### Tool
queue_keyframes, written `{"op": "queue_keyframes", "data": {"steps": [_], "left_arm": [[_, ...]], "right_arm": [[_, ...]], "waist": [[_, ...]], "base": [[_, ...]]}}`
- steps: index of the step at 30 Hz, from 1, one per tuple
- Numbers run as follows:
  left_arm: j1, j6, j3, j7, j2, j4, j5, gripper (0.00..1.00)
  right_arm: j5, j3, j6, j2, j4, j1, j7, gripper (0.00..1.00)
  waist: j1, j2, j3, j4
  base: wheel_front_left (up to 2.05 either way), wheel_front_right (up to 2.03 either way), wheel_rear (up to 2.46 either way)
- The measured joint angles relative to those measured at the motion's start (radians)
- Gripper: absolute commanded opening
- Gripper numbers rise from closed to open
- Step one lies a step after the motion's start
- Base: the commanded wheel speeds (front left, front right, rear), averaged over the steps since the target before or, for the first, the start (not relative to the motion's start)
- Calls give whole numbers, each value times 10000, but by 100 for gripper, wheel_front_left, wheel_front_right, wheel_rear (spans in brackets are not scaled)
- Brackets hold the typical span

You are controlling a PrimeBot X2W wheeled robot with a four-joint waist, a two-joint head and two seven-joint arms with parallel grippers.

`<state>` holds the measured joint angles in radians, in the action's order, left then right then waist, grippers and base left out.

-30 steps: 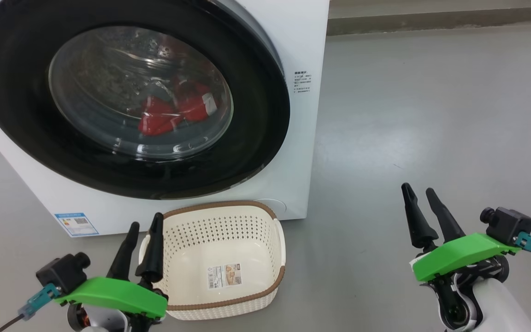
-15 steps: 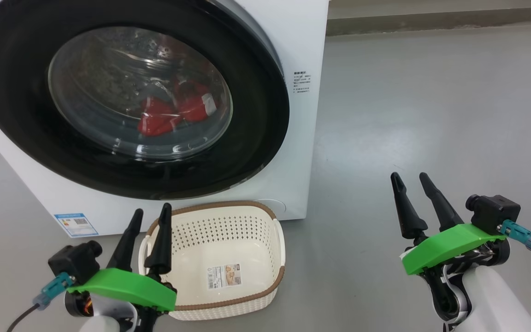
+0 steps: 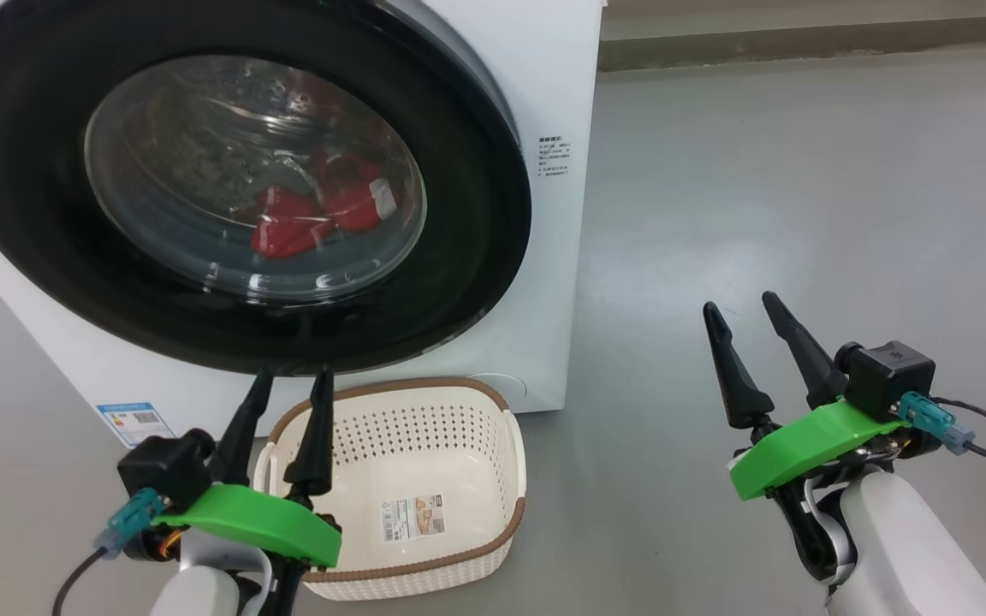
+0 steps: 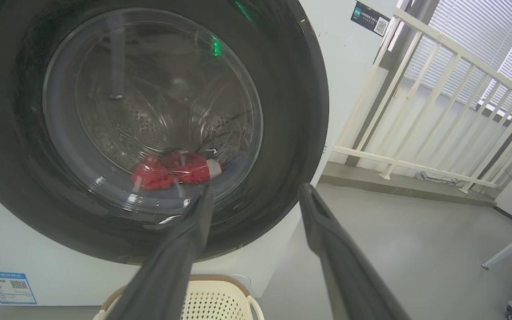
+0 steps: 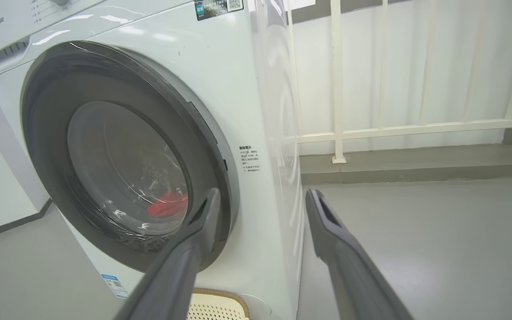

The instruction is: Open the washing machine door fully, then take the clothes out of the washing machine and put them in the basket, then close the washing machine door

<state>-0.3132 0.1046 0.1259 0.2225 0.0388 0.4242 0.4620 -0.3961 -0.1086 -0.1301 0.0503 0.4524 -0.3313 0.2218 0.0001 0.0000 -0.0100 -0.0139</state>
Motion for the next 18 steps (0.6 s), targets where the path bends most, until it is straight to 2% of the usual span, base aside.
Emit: {"op": "queue_keyframes", "data": {"steps": [10, 18], "left_arm": [[-244, -81, 150, 263, -2, 234, -955, 100], [-353, -90, 226, 270, -2, 357, -1045, 100]], "right_arm": [[1037, -140, 0, 19, 268, -238, 265, 100], [1085, -293, 0, 23, 575, -277, 336, 100]], "waist": [[0, 0, -137, 29], [0, 0, -121, 64]], "base": [[0, 0, 0], [0, 0, 0]]}}
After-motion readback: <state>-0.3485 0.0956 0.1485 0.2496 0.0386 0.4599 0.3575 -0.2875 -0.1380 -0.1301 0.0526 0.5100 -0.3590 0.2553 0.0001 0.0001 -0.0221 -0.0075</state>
